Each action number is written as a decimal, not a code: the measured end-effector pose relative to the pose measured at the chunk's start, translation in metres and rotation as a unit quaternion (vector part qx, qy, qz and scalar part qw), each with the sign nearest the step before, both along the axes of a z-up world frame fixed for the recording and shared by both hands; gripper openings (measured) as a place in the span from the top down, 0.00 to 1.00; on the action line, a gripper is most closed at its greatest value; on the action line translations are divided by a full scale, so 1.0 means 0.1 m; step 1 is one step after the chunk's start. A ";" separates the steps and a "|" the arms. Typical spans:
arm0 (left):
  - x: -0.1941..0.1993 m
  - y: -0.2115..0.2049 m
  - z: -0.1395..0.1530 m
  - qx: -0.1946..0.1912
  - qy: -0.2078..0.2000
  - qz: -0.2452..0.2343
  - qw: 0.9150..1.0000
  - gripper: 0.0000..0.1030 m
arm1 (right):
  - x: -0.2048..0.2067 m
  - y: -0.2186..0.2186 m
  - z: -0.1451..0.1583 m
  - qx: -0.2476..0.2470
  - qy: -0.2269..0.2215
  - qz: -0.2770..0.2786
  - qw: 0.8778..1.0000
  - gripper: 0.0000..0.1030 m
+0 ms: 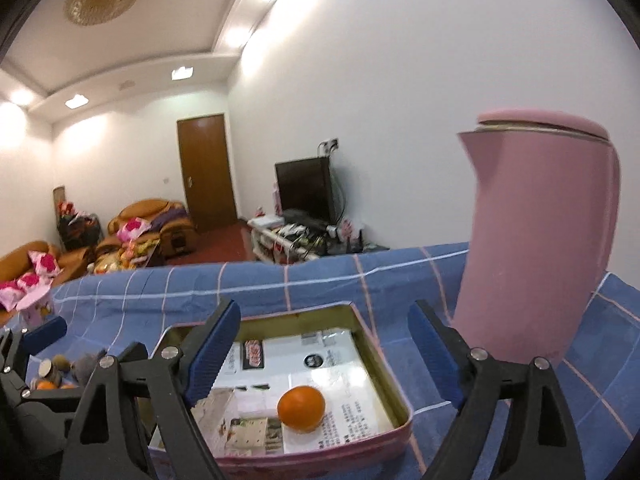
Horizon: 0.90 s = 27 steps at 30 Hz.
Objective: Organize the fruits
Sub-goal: 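Carry the orange into the pink tin with the right tool while the left tool drops the brown fruit there, then grasp a large orange with the right tool while the left tool grasps a coconut chunk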
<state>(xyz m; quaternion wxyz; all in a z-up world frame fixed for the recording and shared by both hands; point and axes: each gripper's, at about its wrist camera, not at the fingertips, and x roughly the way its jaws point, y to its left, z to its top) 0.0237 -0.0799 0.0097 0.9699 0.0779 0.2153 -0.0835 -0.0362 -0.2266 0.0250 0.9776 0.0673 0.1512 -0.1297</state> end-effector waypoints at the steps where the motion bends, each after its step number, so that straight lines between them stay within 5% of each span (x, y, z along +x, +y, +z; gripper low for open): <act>1: -0.01 0.01 -0.01 0.004 0.000 0.000 1.000 0.00 | 0.00 0.01 0.00 -0.001 0.001 0.001 1.000 0.16; 27: -0.01 1.09 -0.16 -0.008 0.071 0.023 0.997 0.00 | 0.00 0.71 -0.17 0.039 0.071 0.079 0.994 0.16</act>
